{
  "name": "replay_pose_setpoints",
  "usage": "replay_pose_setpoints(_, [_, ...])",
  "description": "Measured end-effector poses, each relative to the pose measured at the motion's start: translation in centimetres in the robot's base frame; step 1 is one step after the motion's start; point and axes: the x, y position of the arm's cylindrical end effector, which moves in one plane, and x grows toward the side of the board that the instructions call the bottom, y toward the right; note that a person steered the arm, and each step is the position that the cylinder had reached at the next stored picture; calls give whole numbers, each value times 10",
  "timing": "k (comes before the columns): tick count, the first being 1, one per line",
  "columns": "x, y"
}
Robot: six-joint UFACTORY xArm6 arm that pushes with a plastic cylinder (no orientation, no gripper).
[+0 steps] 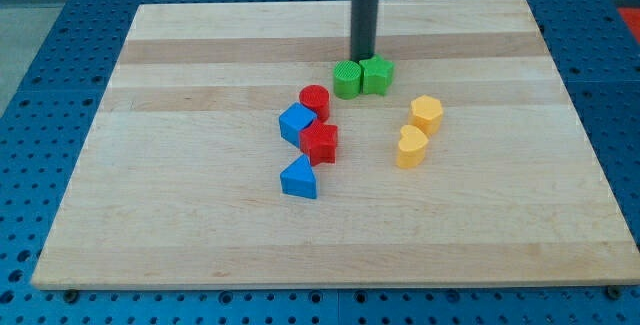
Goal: Seperate the green circle and green star
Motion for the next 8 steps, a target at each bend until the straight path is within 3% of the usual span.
replay_pose_setpoints(1, [-7, 43])
replay_pose_setpoints(2, [22, 69])
replay_pose_setpoints(3, [44, 55])
replay_pose_setpoints(8, [37, -87])
